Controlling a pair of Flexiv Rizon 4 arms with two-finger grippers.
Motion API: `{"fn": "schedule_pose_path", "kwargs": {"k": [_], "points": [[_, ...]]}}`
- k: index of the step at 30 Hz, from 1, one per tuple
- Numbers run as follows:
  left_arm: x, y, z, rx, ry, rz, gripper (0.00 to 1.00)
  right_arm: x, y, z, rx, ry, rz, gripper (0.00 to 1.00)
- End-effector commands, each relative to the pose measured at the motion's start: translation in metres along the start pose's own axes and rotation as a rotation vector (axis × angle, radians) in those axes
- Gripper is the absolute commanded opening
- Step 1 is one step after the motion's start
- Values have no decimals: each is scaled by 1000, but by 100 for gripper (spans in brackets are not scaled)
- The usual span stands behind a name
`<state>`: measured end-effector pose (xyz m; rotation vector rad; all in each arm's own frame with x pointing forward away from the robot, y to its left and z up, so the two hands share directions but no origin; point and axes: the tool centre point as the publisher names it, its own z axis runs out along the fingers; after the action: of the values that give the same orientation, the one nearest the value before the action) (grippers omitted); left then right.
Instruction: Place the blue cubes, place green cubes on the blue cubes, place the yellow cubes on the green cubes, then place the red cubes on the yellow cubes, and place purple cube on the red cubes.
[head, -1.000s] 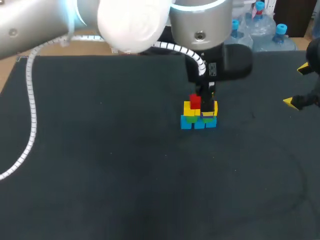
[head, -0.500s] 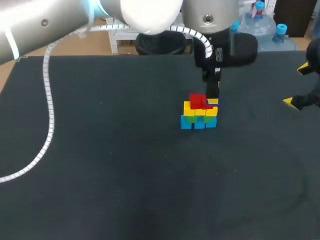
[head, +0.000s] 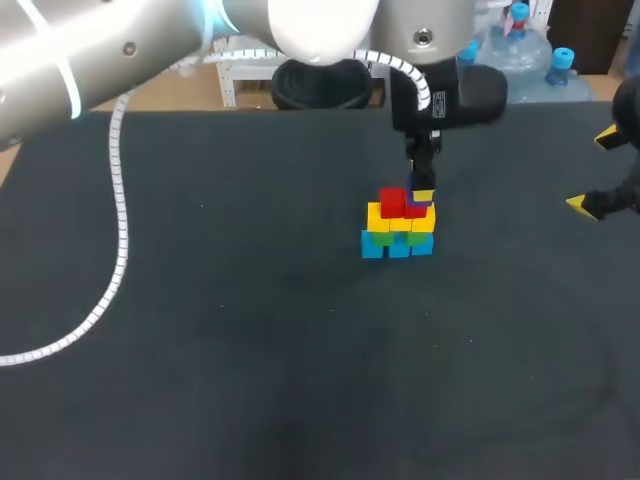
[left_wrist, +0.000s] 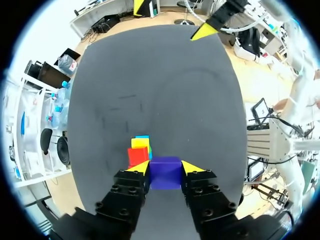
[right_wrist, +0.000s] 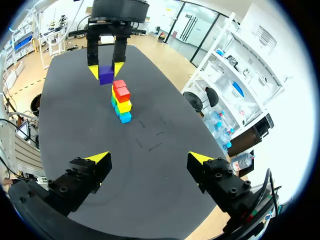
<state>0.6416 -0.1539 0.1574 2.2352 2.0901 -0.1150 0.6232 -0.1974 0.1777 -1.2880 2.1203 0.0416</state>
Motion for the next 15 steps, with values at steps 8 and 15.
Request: {"fn": "schedule_pose_path", "kwargs": {"k": [8,15], "points": [[6,10,14,-4,5,-28,0,1,2,1,10,-2,2,100],[8,18,20,-7,7,-43,0,1,2,1,10,-2,2,100]]}}
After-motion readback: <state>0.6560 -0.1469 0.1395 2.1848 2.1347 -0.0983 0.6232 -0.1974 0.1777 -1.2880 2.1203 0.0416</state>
